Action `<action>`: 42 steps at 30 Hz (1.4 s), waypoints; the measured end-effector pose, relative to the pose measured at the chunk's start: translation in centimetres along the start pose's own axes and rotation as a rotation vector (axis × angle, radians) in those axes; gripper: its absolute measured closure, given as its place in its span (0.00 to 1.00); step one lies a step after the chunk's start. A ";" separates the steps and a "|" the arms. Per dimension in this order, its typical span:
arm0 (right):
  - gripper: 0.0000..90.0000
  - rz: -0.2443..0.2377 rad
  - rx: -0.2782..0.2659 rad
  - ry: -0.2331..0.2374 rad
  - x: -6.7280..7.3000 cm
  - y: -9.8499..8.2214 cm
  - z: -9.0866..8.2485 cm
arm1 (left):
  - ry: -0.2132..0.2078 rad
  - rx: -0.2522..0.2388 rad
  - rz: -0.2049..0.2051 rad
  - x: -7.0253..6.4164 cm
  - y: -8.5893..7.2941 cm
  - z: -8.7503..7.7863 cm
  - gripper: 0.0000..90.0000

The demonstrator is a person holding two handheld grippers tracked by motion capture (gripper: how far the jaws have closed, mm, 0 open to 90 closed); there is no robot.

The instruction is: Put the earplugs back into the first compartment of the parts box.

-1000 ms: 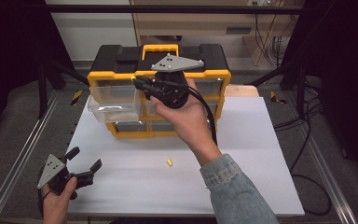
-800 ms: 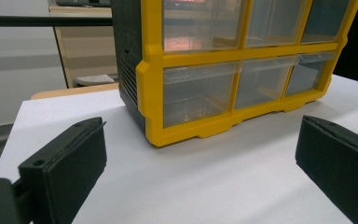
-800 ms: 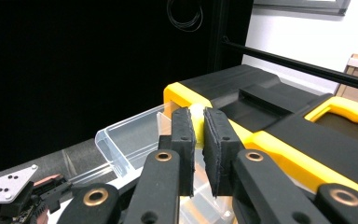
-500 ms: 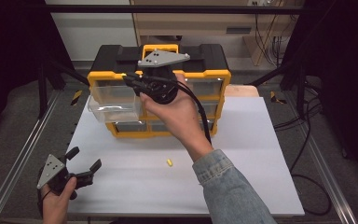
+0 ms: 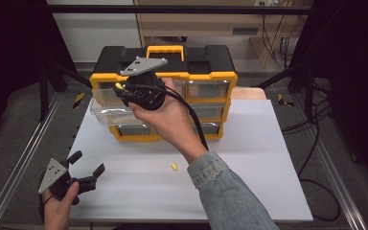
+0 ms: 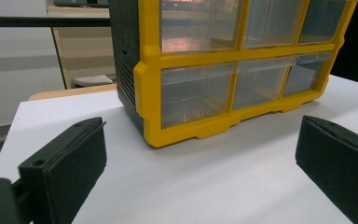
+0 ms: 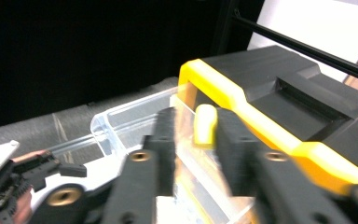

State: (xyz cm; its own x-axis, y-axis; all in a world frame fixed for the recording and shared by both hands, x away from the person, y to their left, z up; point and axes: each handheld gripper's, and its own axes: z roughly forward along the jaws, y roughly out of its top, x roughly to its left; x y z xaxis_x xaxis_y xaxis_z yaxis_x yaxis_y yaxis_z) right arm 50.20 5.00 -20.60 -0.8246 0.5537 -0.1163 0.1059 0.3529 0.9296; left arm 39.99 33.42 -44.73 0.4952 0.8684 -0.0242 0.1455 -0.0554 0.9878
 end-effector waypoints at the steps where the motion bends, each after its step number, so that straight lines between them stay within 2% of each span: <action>1: 0.69 -0.001 0.007 -0.007 0.0 0.0 0.1 | 0.000 0.000 0.000 0.0 0.0 0.0 0.02; 4: 0.63 0.015 -0.001 -0.013 0.0 -0.1 -0.1 | 0.000 0.000 -0.002 0.0 0.0 0.0 0.02; 6: 0.60 0.038 -0.016 0.000 -0.2 -0.1 -0.2 | 0.000 0.000 0.000 0.0 0.0 0.0 0.02; 13: 0.48 0.044 -0.024 -0.028 -0.4 -0.2 -0.9 | 0.000 0.001 0.003 0.0 0.0 0.1 0.02; 14: 0.42 0.049 -0.028 -0.038 -0.4 -0.3 -1.4 | 0.000 0.002 0.002 0.0 0.0 0.1 0.02; 15: 0.42 0.049 -0.028 -0.038 -0.4 -0.3 -1.4 | -0.001 0.002 0.003 0.0 0.0 0.1 0.02; 16: 0.32 0.046 -0.026 -0.058 -0.4 -0.5 -1.9 | -0.001 0.001 0.002 0.0 0.0 0.0 0.02; 17: 0.29 0.046 -0.027 -0.066 -0.4 -0.6 -2.0 | -0.001 0.000 0.002 0.0 0.0 0.0 0.02; 22: 0.15 0.066 -0.043 -0.089 -0.7 -1.2 -3.4 | -0.002 0.002 0.003 -0.1 0.0 0.1 0.02; 26: 0.14 0.082 -0.041 -0.095 -1.0 -1.9 -4.1 | 0.001 0.002 0.005 0.0 0.0 0.0 0.02; 31: 0.12 0.101 -0.036 -0.113 -1.5 -3.7 -4.9 | 0.001 0.001 0.004 0.0 0.0 0.0 0.02; 42: 0.11 0.117 -0.002 -0.132 -2.1 -6.4 -5.5 | 0.003 0.000 0.006 0.0 0.0 0.0 0.02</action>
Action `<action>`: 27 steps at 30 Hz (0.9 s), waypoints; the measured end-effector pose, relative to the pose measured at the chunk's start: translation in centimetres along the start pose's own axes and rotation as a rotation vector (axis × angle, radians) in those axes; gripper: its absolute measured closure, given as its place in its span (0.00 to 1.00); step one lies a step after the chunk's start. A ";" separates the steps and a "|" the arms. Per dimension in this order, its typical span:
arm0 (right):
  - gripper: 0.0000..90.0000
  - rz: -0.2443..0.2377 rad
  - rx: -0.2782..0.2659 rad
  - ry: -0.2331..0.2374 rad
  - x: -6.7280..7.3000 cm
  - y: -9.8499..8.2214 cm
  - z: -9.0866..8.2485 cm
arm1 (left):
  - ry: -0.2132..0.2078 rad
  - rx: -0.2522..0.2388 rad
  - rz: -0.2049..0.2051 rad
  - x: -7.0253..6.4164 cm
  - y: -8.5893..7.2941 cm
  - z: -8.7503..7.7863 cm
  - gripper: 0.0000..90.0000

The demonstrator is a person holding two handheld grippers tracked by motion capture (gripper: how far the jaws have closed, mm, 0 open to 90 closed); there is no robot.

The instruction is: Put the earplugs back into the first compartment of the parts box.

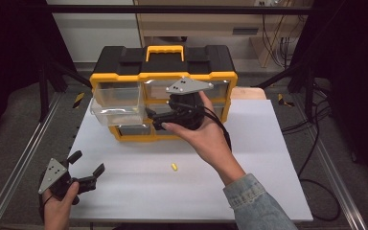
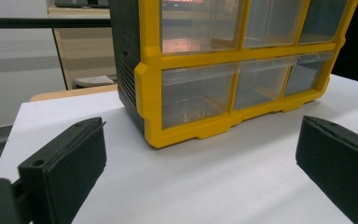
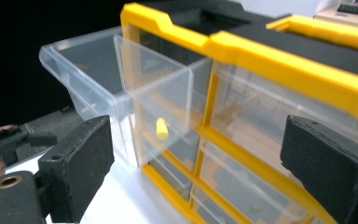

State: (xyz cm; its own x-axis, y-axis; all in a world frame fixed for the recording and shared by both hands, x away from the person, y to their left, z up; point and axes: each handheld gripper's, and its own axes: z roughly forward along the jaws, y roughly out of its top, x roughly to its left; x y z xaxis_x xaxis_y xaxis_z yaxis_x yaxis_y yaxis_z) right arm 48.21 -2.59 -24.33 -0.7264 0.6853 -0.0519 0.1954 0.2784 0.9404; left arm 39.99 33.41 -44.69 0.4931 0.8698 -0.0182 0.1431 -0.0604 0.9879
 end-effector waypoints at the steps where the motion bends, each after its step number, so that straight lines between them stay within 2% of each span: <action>1: 0.11 0.002 0.015 -0.003 -0.2 -0.6 0.0 | 0.000 0.001 0.001 0.0 0.0 0.0 0.02; 9: 0.11 0.020 0.050 -0.022 -0.6 -2.2 -0.1 | 0.000 0.001 0.002 -0.1 0.0 0.0 0.02; 10: 0.11 0.022 0.067 -0.030 -0.7 -3.0 0.0 | 0.000 0.002 0.005 -0.1 0.0 0.0 0.02; 13: 0.11 0.021 0.091 -0.037 -0.8 -3.8 0.2 | 0.000 0.001 0.004 0.0 0.0 0.0 0.02; 14: 0.11 0.020 0.111 -0.037 -0.9 -4.6 0.3 | 0.000 0.000 0.003 -0.1 0.0 0.0 0.02; 16: 0.11 0.023 0.118 -0.037 -0.9 -4.9 0.3 | 0.001 0.000 0.005 0.0 0.0 0.0 0.02; 18: 0.11 0.034 0.140 -0.035 -1.1 -6.0 0.4 | 0.001 0.000 0.005 0.0 0.0 0.0 0.02; 27: 0.11 0.053 0.183 -0.032 -1.2 -8.3 0.5 | 0.001 -0.001 0.006 -0.1 0.0 0.0 0.02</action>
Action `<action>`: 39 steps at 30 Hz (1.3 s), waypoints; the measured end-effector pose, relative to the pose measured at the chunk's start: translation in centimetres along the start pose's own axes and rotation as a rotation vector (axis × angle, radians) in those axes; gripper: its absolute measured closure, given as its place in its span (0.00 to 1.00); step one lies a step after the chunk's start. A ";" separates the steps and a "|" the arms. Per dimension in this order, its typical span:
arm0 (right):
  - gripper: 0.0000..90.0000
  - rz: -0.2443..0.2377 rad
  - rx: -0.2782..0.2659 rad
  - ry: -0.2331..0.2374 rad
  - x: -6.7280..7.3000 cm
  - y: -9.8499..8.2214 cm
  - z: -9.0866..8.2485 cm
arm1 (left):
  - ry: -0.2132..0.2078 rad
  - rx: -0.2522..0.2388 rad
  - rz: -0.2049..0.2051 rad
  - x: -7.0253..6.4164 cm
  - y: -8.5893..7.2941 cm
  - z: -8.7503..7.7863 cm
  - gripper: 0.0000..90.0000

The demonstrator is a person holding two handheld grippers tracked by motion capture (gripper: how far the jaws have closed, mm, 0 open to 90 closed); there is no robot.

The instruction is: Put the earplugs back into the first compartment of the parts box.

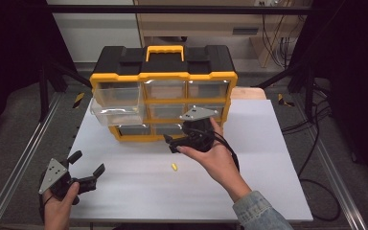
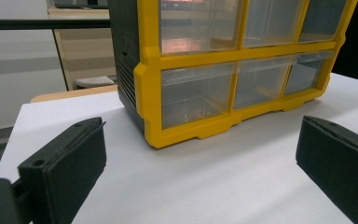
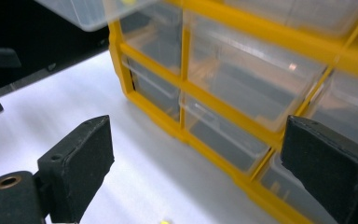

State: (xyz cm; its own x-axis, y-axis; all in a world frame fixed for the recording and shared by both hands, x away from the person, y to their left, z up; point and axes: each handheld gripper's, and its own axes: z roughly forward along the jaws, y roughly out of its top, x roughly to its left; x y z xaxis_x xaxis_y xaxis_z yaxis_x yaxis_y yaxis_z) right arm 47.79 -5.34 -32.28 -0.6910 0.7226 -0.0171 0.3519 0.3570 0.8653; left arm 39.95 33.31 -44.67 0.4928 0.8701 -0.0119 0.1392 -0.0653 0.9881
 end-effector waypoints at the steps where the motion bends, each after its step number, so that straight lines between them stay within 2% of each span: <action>1: 0.11 0.002 0.007 -0.001 0.0 -0.3 0.1 | 0.000 0.001 0.001 0.0 0.0 0.0 0.02; 12: 0.11 0.027 0.055 0.005 -0.1 -3.0 1.0 | 0.000 0.000 0.003 0.0 0.0 0.0 0.02; 19: 0.11 0.059 0.088 0.009 -0.4 -5.0 1.4 | -0.001 0.001 0.006 0.0 0.0 0.0 0.02; 39: 0.10 0.083 0.149 0.028 0.0 -7.7 2.7 | -0.005 0.006 0.016 -0.1 0.0 0.1 0.02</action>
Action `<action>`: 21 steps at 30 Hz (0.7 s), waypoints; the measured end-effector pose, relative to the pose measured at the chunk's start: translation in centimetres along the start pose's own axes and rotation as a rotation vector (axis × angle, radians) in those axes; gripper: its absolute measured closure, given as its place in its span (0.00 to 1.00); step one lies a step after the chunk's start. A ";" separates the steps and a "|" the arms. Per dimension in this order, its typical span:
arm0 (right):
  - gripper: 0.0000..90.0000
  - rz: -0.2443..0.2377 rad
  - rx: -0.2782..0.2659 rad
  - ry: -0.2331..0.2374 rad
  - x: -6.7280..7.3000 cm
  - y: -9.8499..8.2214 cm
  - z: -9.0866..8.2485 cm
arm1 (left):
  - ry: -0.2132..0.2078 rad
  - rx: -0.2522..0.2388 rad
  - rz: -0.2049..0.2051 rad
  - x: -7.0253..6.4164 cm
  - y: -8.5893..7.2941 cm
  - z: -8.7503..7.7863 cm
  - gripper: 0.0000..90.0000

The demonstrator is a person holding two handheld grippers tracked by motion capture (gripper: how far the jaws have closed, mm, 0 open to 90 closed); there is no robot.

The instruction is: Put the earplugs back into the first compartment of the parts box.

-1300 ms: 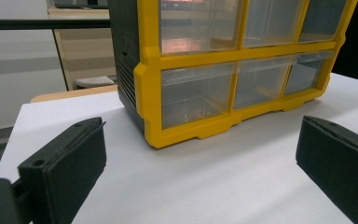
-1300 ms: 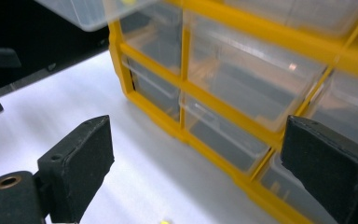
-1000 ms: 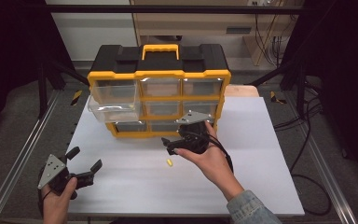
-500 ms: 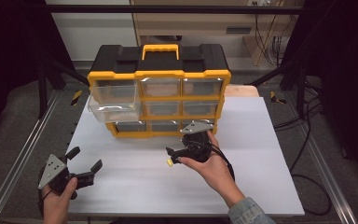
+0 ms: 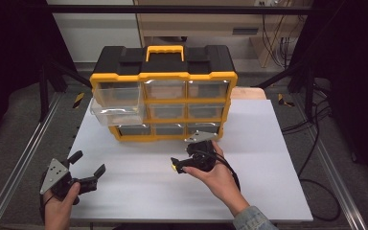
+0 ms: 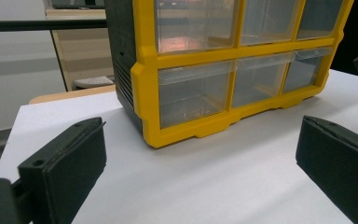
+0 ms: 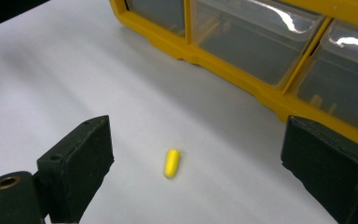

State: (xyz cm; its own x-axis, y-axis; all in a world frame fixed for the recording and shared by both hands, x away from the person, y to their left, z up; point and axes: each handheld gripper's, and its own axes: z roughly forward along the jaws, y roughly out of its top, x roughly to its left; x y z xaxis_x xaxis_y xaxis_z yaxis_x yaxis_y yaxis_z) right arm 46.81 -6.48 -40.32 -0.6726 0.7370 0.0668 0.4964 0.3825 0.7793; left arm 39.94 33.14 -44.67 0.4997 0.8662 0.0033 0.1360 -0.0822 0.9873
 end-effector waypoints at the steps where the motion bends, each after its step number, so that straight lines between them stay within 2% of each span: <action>1: 0.10 -0.002 0.003 0.001 0.0 -0.1 0.1 | 0.000 0.000 0.000 0.0 0.0 0.0 0.02; 14: 0.10 0.013 0.041 0.007 0.2 -1.3 1.2 | -0.003 -0.001 -0.005 0.0 0.0 0.0 0.02; 21: 0.10 0.022 0.057 0.010 0.3 -2.0 1.8 | -0.004 0.003 0.006 -0.1 0.0 0.1 0.02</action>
State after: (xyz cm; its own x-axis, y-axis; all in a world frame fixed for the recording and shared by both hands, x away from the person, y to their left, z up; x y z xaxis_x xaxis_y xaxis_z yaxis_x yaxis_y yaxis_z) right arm 46.60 -6.05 -42.96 -0.6664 0.7402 0.0898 0.5412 0.3974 0.7410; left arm 39.95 32.99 -44.68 0.5044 0.8634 0.0090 0.1355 -0.0895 0.9867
